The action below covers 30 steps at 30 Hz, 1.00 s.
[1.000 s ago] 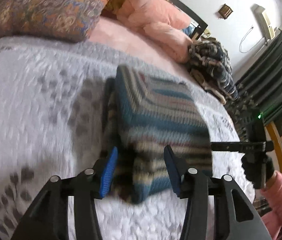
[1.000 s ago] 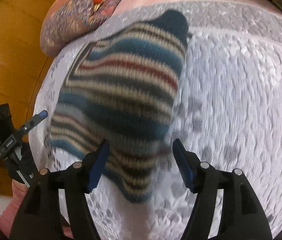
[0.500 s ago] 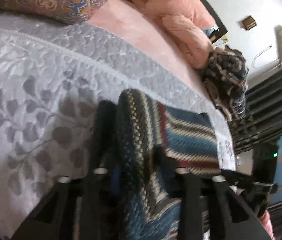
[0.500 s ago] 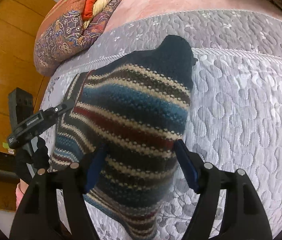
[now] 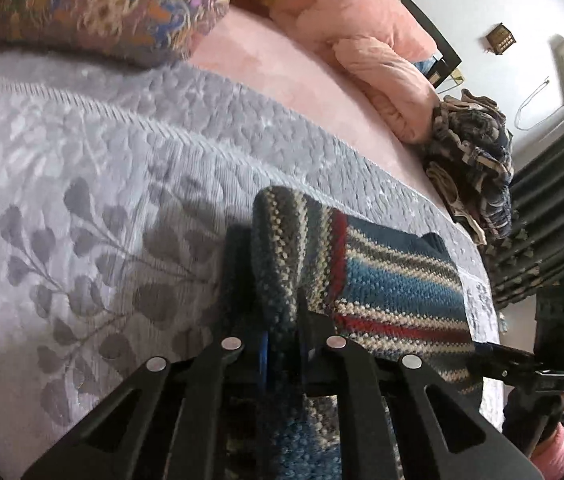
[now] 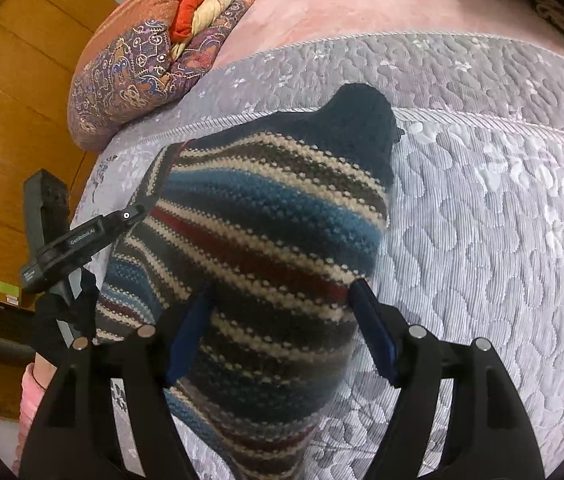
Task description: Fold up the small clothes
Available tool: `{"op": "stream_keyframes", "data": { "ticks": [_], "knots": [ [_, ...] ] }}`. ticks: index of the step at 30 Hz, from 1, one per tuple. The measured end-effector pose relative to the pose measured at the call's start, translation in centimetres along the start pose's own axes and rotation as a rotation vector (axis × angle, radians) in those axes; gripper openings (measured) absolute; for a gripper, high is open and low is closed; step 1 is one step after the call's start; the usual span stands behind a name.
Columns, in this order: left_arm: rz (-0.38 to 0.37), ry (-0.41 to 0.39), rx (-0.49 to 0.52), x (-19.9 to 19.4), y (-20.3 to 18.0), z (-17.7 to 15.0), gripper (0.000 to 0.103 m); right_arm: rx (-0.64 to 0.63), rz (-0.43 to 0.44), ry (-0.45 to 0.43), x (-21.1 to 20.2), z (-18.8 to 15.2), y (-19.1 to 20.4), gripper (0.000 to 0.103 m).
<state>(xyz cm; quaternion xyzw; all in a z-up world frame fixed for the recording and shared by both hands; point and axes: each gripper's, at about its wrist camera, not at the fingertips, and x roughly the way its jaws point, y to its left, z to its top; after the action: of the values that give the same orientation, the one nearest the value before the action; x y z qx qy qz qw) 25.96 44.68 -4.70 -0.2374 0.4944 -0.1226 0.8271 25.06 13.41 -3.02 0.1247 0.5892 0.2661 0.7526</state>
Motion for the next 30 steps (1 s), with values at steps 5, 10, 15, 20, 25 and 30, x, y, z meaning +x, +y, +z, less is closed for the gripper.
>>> {"op": "stream_keyframes", "data": {
  "ticks": [5,10,15,20,25,30],
  "knots": [
    [-0.017,0.001,0.000,-0.1,0.3,-0.4,0.015,0.017,-0.004,0.002,0.3,0.0,-0.1,0.073],
    [0.055,-0.044,0.022,-2.2,-0.7,-0.9,0.036,0.022,-0.005,0.001,0.0,-0.1,-0.1,0.073],
    [0.140,-0.074,0.065,-4.8,-2.6,-2.6,0.052,0.043,0.023,-0.005,-0.7,-0.9,-0.5,0.073],
    [0.197,-0.064,0.142,-6.6,-4.9,-5.7,0.058,0.034,0.026,-0.008,-2.0,-1.9,-0.6,0.073],
    [0.188,-0.071,0.186,-7.5,-6.7,-8.3,0.058,0.002,0.016,0.026,-2.7,-3.8,-0.3,0.073],
    [0.207,-0.076,0.224,-7.7,-7.2,-10.2,0.058,-0.039,-0.011,0.073,-2.4,-6.5,-0.2,0.073]
  ]
}}
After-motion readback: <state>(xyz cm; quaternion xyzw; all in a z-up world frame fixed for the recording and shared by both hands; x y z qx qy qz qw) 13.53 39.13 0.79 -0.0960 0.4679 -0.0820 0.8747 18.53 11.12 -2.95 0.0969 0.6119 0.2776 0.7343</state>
